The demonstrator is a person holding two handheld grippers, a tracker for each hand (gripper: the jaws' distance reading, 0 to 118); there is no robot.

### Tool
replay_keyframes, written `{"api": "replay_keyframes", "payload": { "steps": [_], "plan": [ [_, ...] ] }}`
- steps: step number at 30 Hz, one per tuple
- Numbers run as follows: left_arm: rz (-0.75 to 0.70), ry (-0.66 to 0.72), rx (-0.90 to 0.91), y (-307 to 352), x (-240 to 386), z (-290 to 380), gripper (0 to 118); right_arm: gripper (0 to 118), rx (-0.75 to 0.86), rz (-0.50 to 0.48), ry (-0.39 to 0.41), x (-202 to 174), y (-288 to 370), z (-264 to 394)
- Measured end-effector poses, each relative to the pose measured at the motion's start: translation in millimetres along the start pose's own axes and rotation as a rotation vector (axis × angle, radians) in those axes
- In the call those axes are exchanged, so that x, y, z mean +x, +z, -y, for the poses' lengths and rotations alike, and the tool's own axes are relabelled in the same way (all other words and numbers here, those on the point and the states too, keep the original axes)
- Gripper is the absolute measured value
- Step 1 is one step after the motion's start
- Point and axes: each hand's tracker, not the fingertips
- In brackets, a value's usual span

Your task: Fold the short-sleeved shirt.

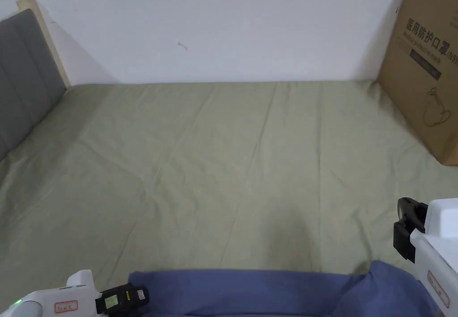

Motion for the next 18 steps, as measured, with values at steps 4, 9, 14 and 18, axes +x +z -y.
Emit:
{"api": "replay_keyframes", "payload": {
  "steps": [4,9,14,18],
  "plan": [
    [0.015,-0.003,-0.003,-12,-1,2,33,0,-0.017,-0.001,0.002,-4,-3,3],
    [0.003,-0.044,0.011,-12,11,10,10,0,-0.03,-0.008,-0.002,-5,-3,4],
    [-0.068,-0.204,0.088,19,41,12,8,0,-0.009,-0.01,-0.01,-1,1,-2],
    [-0.064,-0.238,0.113,52,52,9,8,0,0.014,-0.013,-0.027,3,6,-6]
  ]
}}
